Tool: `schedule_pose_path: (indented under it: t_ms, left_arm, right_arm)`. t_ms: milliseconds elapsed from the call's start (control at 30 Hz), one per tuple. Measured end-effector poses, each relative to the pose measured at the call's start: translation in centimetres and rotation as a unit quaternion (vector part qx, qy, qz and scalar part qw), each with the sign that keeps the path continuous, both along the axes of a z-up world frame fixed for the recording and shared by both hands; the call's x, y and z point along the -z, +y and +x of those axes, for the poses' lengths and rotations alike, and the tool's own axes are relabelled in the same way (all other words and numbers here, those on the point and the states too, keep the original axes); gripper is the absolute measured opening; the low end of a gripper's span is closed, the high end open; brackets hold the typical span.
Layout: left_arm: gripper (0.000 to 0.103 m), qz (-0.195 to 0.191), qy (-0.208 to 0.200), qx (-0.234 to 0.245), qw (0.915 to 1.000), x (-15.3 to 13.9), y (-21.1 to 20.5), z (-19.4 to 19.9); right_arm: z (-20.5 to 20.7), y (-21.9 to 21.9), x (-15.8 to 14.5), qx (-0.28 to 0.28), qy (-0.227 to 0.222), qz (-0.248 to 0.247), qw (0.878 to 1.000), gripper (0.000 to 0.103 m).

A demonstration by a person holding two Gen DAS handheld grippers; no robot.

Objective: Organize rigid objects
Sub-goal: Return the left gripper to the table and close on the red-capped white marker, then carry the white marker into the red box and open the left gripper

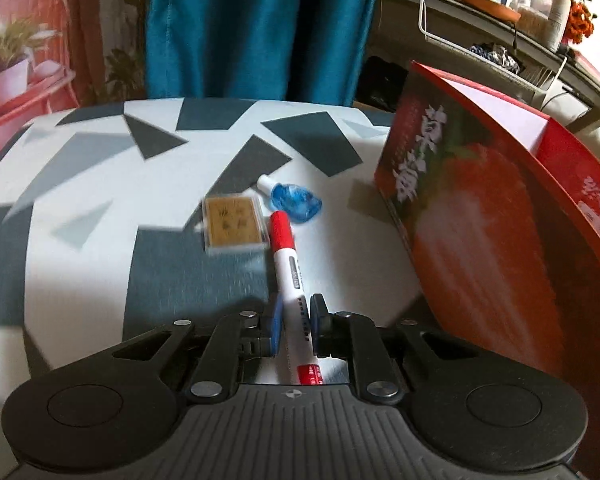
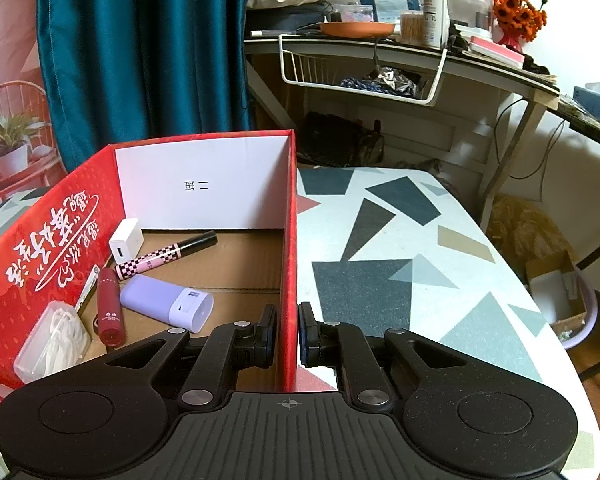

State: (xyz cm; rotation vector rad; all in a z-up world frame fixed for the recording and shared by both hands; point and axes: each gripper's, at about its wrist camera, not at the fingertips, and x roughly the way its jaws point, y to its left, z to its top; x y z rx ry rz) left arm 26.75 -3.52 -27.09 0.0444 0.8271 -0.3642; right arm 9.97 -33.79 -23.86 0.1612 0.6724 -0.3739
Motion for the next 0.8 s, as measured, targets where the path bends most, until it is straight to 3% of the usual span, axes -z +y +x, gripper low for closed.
schedule_pose_path:
  t_ms: [167, 333, 800]
  left_arm:
    - [0.016, -0.015, 0.005, -0.014, 0.9998, 0.3, 0.6, -1.7]
    - [0.016, 0.013, 0.006, -0.006, 0.9999, 0.6, -0.2, -2.1]
    - [0.017, 0.025, 0.000, -0.004, 0.9997, 0.7, -0.5, -2.2]
  right_arm:
    - [0.0, 0.0, 0.0, 0.000, 0.000, 0.000, 1.000, 0.011]
    - [0.0, 0.0, 0.0, 0.000, 0.000, 0.000, 1.000, 0.011]
    - [-0.2, 0.0, -0.1, 0.001, -0.002, 0.000, 1.000, 0.012]
